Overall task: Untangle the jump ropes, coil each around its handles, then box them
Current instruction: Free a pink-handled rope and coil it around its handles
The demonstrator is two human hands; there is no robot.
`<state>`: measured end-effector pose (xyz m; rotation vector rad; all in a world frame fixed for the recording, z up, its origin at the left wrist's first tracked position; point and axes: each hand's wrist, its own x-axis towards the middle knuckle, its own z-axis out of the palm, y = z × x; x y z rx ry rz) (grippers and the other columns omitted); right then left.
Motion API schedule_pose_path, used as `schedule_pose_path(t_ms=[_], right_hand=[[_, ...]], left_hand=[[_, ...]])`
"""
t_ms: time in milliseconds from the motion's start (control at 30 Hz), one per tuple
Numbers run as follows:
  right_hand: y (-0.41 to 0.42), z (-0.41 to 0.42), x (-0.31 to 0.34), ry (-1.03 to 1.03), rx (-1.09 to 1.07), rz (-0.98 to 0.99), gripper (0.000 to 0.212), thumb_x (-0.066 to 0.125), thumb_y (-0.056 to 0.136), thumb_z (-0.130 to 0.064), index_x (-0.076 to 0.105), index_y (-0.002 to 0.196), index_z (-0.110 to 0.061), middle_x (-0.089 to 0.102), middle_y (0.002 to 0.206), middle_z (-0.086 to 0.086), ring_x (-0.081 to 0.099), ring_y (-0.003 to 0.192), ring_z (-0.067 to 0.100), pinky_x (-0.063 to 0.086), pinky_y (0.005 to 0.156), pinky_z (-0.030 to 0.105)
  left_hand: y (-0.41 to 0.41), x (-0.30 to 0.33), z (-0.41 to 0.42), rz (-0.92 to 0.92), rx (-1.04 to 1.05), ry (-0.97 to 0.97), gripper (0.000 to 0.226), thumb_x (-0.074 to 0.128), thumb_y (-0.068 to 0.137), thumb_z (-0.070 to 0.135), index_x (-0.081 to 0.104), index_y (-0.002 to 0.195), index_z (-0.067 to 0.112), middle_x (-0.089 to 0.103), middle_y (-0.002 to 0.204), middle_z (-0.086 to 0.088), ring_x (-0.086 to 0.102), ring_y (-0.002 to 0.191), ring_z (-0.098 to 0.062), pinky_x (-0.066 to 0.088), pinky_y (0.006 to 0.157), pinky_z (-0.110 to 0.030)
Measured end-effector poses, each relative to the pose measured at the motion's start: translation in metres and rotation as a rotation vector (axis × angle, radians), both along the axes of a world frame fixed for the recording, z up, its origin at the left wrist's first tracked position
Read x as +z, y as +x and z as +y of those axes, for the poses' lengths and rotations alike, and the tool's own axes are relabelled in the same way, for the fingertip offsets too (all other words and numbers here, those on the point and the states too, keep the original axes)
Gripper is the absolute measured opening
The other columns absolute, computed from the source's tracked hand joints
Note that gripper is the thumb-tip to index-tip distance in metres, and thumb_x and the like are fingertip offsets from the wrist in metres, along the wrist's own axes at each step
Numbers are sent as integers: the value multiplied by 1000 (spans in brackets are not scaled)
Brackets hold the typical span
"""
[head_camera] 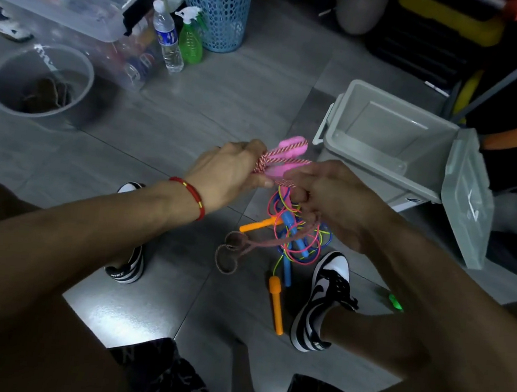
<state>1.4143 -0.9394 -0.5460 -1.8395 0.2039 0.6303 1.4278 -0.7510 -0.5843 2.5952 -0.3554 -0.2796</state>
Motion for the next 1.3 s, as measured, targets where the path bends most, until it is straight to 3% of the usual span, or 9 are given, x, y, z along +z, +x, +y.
schedule_pose_path(t_ms=[267,367,600,967,1000,1033,1067,1100,1300], right_hand=[[6,-12,14,-509,514,-501,20,72,81,-25,61,97,-29,69,86,-7,61,79,3,46,72,21],[13,-24,21,-590,616,-710,15,75,84,-36,65,91,-27,68,82,-7,57,78,11,44,73,30],[22,-36,26,-299,631,-549,20,81,77,-40,78,85,-22,69,79,-6,64,74,4,47,70,16],[23,-42,-12,520,522,-236,27,70,88,-2,75,109,-18,76,104,7,71,95,14,56,84,24],[22,-43,-20,586,479,-191,19,70,91,-11,78,105,-21,76,102,7,71,94,15,56,84,24],[15,-38,-15,544,400,-35,73,69,35,-68,81,95,-28,76,90,3,70,80,15,55,71,21],[6,-36,-23,408,350,-89,82,27,64,29,79,88,-29,72,78,1,61,63,14,48,56,19],[5,-32,-31,435,353,-154,19,60,97,-21,76,87,-25,66,73,1,47,54,13,38,48,18],[-8,-12,-22,244,257,-239,17,51,103,-7,66,108,-1,63,74,-9,50,56,-1,39,55,12]], left_hand=[[-17,16,-11,-115,-271,333,54,45,93,63,49,126,21,59,123,-2,60,112,-34,42,82,-39],[-23,26,-9,-167,-312,248,43,45,90,71,50,101,29,64,108,2,62,102,-31,37,71,-35],[-26,45,-6,-42,-383,45,39,68,75,70,44,88,42,44,65,19,49,72,-16,27,63,-28],[-34,48,-3,253,-247,-589,60,92,68,16,55,116,17,70,97,4,64,81,-3,54,76,-22],[-32,45,-3,329,-171,-730,70,91,66,8,51,123,14,72,104,-6,67,86,-12,58,79,-29],[-31,43,-3,361,-96,-823,76,90,66,5,49,130,13,72,109,-14,68,90,-17,59,83,-33],[-28,40,-3,353,-33,-864,77,87,66,2,50,134,11,71,112,-16,68,92,-17,59,86,-33],[-26,38,-3,339,25,-895,71,85,68,-1,54,132,6,72,110,-15,67,90,-13,59,84,-29],[-10,28,4,298,264,-829,31,74,81,-6,64,110,-1,60,55,18,47,46,7,35,46,-5]])
